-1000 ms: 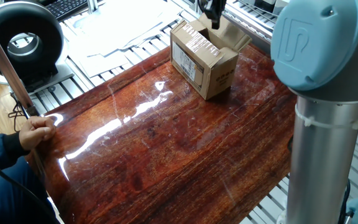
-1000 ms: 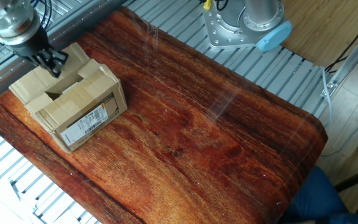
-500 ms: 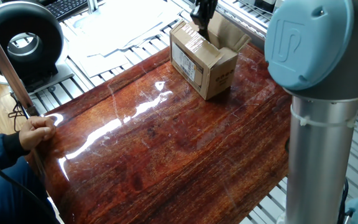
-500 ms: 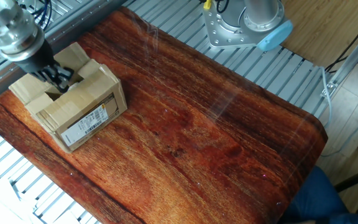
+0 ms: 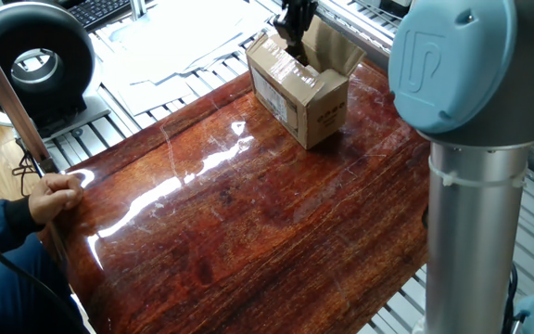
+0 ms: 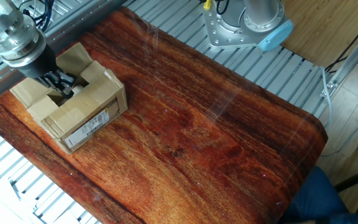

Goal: Open a box

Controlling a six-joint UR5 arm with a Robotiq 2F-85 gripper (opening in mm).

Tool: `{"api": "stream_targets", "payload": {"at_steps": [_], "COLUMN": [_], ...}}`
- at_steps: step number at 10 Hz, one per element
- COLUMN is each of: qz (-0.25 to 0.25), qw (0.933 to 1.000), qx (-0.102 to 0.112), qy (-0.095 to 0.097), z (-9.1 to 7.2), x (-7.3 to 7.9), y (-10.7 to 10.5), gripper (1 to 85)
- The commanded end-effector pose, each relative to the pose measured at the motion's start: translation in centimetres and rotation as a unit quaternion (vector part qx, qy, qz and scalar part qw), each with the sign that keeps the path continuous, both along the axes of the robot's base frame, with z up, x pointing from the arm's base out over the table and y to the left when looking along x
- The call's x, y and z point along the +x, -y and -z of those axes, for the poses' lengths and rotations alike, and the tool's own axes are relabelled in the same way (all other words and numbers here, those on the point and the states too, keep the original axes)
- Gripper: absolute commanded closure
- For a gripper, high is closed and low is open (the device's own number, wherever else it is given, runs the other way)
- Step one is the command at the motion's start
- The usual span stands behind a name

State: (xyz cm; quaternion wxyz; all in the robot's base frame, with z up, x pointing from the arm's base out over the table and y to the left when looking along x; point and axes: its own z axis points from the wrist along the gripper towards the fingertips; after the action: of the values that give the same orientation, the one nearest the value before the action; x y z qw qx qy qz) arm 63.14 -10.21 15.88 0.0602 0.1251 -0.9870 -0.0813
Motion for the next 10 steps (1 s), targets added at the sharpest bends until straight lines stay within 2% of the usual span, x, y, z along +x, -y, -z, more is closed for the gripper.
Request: {"api": "stream_targets", "payload": {"at_steps": [1,3,7,10], "qz": [0.003,0.014,0.037,0.047], "qw": [0.9999,0.9995,0.9987,0.9981], "qx": [0.013,0.027,0.030,0.038], "qy": [-0.003,-0.007,-0.016,-0.014], "z": [-1.1,-1.6,-2.7,-2.4], "x": [-0.1,-0.2,0.5,1.3], "y": [-0.4,-1.4,-4.2,-6.3], "gripper": [84.7,84.7,84.7,84.7]}}
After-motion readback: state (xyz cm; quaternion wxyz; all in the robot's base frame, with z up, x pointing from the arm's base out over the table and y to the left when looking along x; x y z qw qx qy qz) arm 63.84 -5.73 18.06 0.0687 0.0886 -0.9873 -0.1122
